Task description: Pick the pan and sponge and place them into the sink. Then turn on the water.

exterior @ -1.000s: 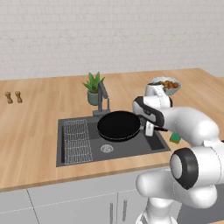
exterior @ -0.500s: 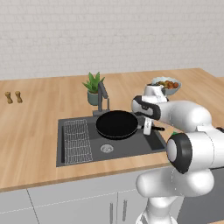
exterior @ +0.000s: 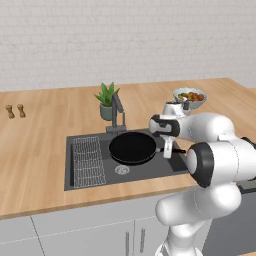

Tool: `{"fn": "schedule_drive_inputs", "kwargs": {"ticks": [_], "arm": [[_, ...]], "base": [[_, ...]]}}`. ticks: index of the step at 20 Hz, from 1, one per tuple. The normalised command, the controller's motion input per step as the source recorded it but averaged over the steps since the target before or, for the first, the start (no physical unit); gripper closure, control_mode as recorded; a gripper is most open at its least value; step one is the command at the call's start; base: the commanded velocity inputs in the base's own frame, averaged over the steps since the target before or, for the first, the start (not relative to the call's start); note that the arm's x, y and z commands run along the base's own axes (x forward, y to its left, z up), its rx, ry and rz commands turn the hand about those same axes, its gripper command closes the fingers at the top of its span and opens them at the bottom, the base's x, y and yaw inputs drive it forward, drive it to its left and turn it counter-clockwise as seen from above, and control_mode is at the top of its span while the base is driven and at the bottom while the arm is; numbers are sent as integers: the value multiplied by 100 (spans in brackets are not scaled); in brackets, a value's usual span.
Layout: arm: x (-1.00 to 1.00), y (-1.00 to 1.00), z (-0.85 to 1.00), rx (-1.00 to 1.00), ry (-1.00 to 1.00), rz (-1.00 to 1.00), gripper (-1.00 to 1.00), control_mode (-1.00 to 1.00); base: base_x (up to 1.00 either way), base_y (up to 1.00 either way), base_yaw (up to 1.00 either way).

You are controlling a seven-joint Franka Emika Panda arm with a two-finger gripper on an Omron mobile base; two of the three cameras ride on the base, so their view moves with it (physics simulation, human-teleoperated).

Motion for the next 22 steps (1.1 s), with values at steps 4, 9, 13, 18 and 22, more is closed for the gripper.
{"fn": "schedule_drive_inputs", "kwargs": {"ticks": [4,9,13,18,22], "arm": [[6,-1,-37,0,0,1,100,-100],[11,0,-34,0,0,0,100,-100],[18,0,-41,0,0,0,100,-100],[20,0,-40,0,0,1,100,-100],[25,0,-32,0,0,1,100,-100]], "base": [[0,0,0],[0,0,0],[0,0,0],[0,0,0],[0,0,0]]}}
